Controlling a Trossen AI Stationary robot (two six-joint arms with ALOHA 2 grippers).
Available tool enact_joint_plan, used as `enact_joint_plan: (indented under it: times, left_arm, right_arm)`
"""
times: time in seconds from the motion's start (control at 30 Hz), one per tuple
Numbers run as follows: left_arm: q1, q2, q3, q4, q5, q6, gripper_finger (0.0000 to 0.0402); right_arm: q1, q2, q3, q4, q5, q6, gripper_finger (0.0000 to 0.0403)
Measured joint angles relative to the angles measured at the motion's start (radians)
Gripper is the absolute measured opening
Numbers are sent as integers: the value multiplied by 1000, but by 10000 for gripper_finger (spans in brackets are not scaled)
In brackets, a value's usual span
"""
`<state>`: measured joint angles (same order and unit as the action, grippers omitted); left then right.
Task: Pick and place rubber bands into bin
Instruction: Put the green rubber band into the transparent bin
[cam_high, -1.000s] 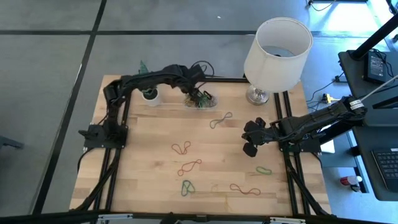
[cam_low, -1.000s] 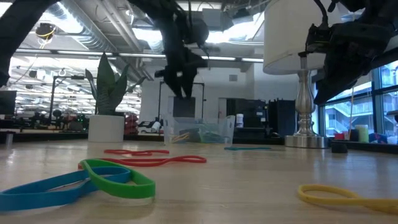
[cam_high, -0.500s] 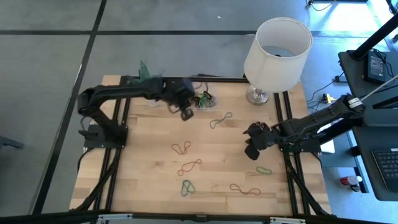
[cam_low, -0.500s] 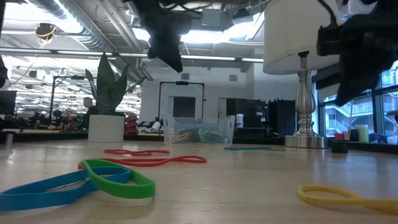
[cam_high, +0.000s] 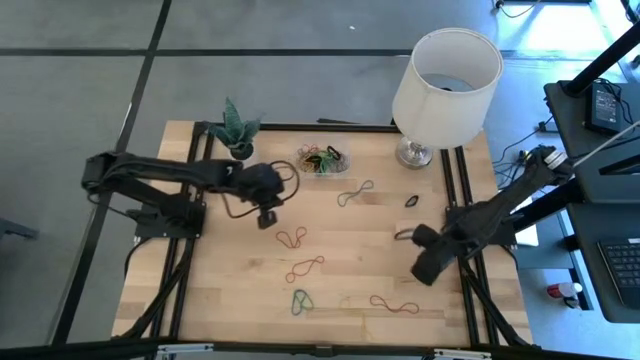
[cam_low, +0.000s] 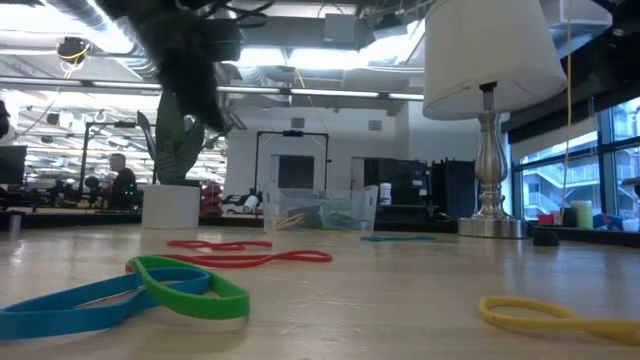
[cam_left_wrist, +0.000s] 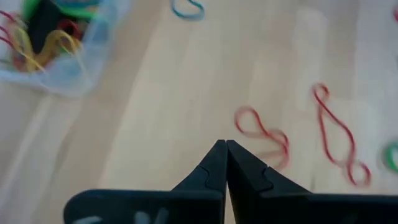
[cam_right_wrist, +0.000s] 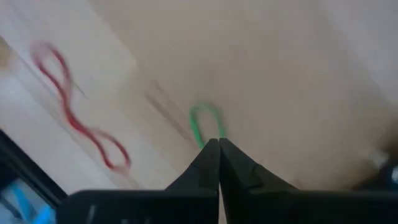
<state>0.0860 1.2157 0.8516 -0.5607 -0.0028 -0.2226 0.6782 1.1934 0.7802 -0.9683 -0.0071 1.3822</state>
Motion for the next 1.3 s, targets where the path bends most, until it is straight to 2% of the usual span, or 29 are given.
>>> enact_joint_plan:
  times: [0.13,0.3,0.5,0.7,0.8,0.93,1.03,1.3]
  left_arm:
    - [-27,-84,-97,38,3,-27,1]
    - [-41,-150,-180,86,3,-52,2]
    - [-40,-177,-206,92,15,-53,2]
    - [-40,-185,-206,92,29,-37,1]
    - [-40,-186,-207,93,30,-21,3]
    - [-40,-186,-206,87,36,-18,1]
    - [-40,-192,-206,82,84,-18,2]
    - [-38,-264,-206,23,91,69,2]
  right_arm:
    - [48,92,0,22,-48,1,20]
    - [67,189,0,38,-40,-29,54]
    - [67,284,-1,81,5,-96,92]
    - [67,368,-1,151,5,-104,98]
    - [67,411,4,153,2,-103,89]
    - [59,439,6,170,-18,-59,25]
    - [45,424,26,163,-17,27,10]
    - [-2,393,262,33,232,80,2]
